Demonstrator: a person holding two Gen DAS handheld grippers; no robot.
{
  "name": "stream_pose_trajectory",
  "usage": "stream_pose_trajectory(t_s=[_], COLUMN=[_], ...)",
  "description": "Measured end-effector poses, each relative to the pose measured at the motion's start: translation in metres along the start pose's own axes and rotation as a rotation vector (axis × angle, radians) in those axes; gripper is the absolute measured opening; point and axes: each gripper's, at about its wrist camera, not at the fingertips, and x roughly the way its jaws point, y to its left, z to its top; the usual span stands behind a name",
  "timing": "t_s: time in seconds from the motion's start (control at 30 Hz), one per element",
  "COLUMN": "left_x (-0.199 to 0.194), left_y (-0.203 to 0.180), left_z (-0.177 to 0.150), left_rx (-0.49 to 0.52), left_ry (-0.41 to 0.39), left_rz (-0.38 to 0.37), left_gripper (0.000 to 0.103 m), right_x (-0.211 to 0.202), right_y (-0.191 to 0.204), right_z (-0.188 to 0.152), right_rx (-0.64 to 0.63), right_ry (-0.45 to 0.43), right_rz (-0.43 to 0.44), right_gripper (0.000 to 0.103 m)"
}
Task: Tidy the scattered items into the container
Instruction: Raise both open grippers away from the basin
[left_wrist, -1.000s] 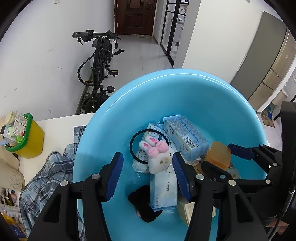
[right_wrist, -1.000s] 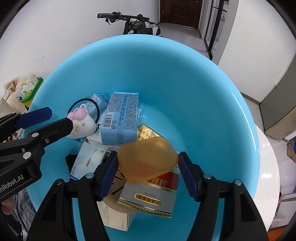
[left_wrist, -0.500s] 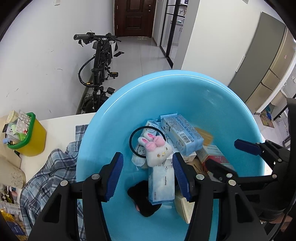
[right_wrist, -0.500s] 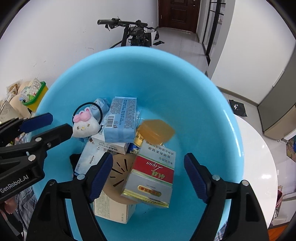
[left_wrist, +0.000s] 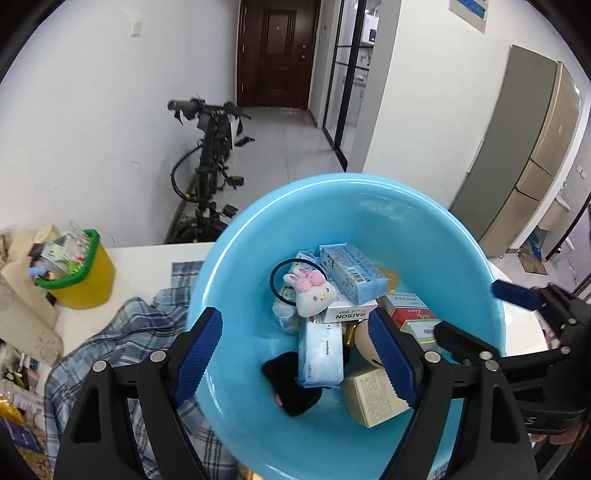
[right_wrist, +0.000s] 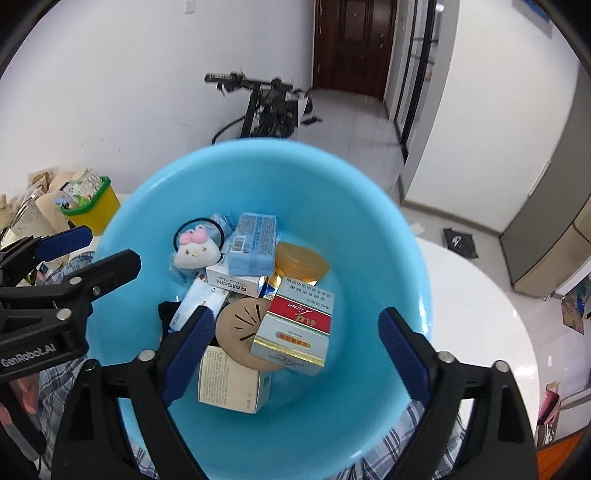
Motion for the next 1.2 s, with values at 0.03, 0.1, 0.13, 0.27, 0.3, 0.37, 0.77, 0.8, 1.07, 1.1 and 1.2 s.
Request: stream_pose_trajectory(t_s=[0.03, 0.1, 0.13, 0.27, 0.3, 0.37, 0.77, 0.8, 1.07, 1.1, 1.2], left_x=[-0.006, -0.017, -0.022, -0.042, -0.046, -0.055, -0.123, -0.130, -0.169, -0.172, -0.184], left_y=[-0.002, -0.004, -0.005, -0.006, -0.007, -0.008, -0.022, -0.024, -0.018, -0.017, -0.018], left_z=[-0.002, -0.006, -0.008, -0.016, -0.018, -0.024, -0.065, -0.069, -0.099, -0.103, -0.118], left_rx=[0.012, 0.024, 0.029, 0.020, 0.021, 0.028, 0.070, 0.073, 0.059, 0.059, 0.074], left_ry=[-0.015, -0.046, -0.061, -0.109, -0.118, -0.133, -0.246, -0.253, -0.303, -0.312, -0.341], left_rz=[0.011, 0.027, 0.033, 0.048, 0.048, 0.057, 0.050, 0.044, 0.046, 0.052, 0.076], left_gripper=[0.084, 0.084, 0.084, 0.085, 0.085, 0.085, 0.085, 0.085, 0.085, 0.085, 0.085], right_x=[-0.006, -0.017, -0.022, -0.041, -0.047, -0.059, -0.137, -0.142, -0.171, -0.174, -0.184], right_y=[0.000, 0.001, 0.001, -0.003, -0.005, -0.006, 0.003, 0.003, 0.009, 0.010, 0.013], right_z=[-0.002, -0.006, -0.008, -0.021, -0.024, -0.031, -0.071, -0.074, -0.103, -0.106, -0.117], right_rx=[-0.001, -0.001, 0.000, 0.027, 0.037, 0.046, 0.034, 0.038, 0.051, 0.052, 0.059], right_ry=[-0.016, -0.055, -0.068, -0.118, -0.134, -0.169, -0.327, -0.331, -0.362, -0.367, -0.388], right_rz=[-0.014, -0.032, -0.034, -0.037, -0.035, -0.036, -0.029, -0.023, 0.000, 0.003, 0.004], right_gripper=[0.098, 0.099, 0.100, 0.100, 0.100, 0.100, 0.101, 0.101, 0.101, 0.101, 0.101])
